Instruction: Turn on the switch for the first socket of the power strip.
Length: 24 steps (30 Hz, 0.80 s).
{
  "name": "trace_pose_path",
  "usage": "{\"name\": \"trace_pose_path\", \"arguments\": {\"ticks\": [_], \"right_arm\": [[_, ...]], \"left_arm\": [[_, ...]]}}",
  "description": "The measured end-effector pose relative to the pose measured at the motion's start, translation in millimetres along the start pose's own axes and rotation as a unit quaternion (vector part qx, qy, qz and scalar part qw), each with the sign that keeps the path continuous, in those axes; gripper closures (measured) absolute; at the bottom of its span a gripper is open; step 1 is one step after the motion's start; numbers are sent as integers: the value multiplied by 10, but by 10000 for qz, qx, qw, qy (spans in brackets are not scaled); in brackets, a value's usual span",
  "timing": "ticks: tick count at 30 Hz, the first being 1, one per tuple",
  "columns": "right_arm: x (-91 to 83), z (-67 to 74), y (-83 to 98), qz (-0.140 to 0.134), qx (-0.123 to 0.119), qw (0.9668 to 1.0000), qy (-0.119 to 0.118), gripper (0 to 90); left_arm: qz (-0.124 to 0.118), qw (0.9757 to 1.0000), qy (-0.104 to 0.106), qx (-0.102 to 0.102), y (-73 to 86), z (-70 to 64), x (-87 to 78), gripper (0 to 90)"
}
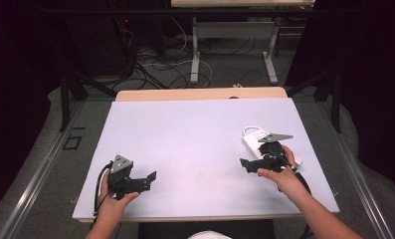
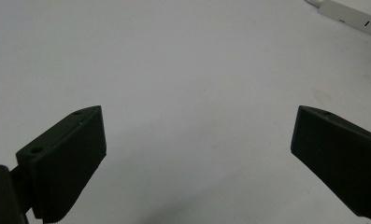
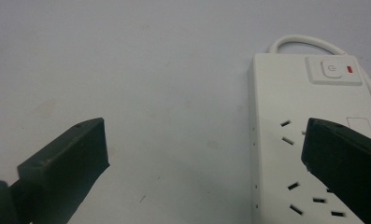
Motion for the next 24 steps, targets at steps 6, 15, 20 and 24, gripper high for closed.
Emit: {"name": "trace_pose_path", "arguments": {"ticks": [6,15,20,24], "right_arm": [[15,96,34,-55,-60,9999,-76,0],[65,193,104,-90,-87,9998,-147,5],[87,275,150,-118,-218,9996,-149,5],[93,349,184,-151,-321,9992,-158,5]], "left_arm": [[2,10000,0,-2,1,0,-1,32],[-40,10000,-21,-11,2,2,5,32],[-37,10000,-18,-15,2,1,6,32],[-33,10000,-18,-8,3,1,5,32]]}}
Point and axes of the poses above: each handheld gripper's, and its own axes: x roughly forward along the jaws, y roughly out of its underside, z roughly to its left, the point moved 4 cm from there along x, roughly forward along the jaws, and after that the axes turned 7 degrees about -y, right-handed, at the moved point
